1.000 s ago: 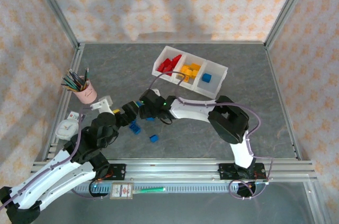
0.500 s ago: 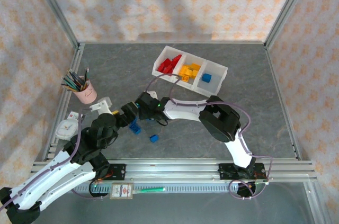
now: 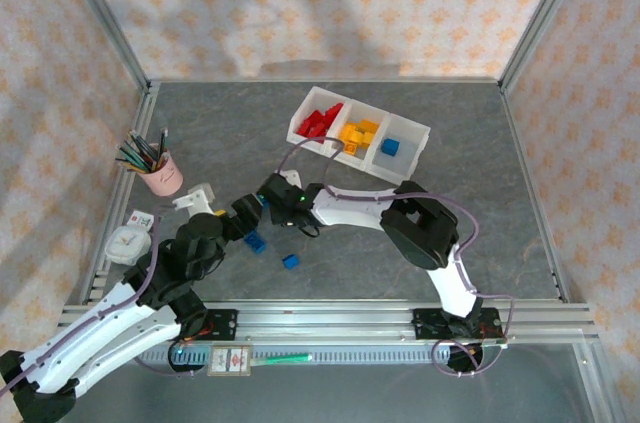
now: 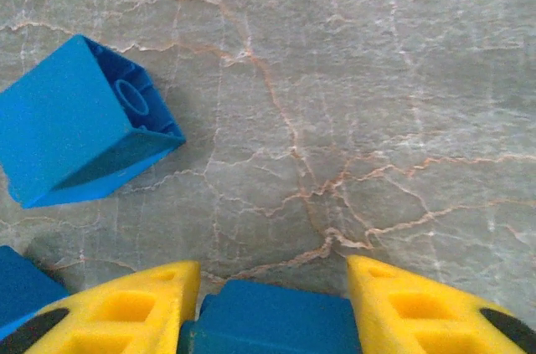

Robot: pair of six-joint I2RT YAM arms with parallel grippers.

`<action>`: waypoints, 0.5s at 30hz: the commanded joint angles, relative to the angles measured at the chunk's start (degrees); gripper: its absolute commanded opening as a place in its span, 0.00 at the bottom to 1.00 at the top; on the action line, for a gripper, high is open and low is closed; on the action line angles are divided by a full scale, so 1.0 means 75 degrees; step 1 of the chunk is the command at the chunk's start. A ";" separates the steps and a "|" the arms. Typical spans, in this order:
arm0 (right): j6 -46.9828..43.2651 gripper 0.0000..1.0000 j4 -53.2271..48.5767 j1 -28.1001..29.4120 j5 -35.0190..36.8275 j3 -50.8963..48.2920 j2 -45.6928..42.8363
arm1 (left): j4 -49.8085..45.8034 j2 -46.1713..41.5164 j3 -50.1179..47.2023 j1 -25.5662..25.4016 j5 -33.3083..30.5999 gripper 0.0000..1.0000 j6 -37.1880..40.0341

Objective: Sort the legos into containers by color
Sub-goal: Pick up the lego from the center of the table, then place the lego in the container.

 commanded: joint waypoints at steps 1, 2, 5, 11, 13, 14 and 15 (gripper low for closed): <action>0.0060 0.39 -0.0234 -0.0050 0.0430 -0.0200 -0.0722 | 0.0314 0.0202 0.0185 0.0042 0.0109 0.99 0.0218; 0.0063 0.39 -0.0238 -0.0090 0.0451 -0.0268 -0.0842 | 0.0378 0.0278 0.0209 0.0042 0.0163 0.99 0.0237; 0.0097 0.38 -0.0257 -0.0293 0.0425 -0.0512 -0.1251 | 0.0599 0.0490 0.0273 0.0042 0.0322 0.99 0.0323; 0.0006 0.37 -0.0352 -0.1021 0.0615 -0.1140 -0.2268 | 0.1164 0.1031 0.0429 0.0043 0.0579 0.99 0.0546; -0.0066 0.37 -0.0403 -0.1389 0.0706 -0.1299 -0.2538 | 0.1431 0.1300 0.0495 0.0053 0.0721 0.99 0.0619; -0.0129 0.37 -0.0450 -0.1597 0.0766 -0.1361 -0.2664 | 0.1584 0.1460 0.0530 0.0054 0.0795 0.99 0.0652; -0.0191 0.37 -0.0489 -0.1788 0.0847 -0.1398 -0.2764 | 0.1714 0.1605 0.0568 0.0054 0.0854 0.99 0.0678</action>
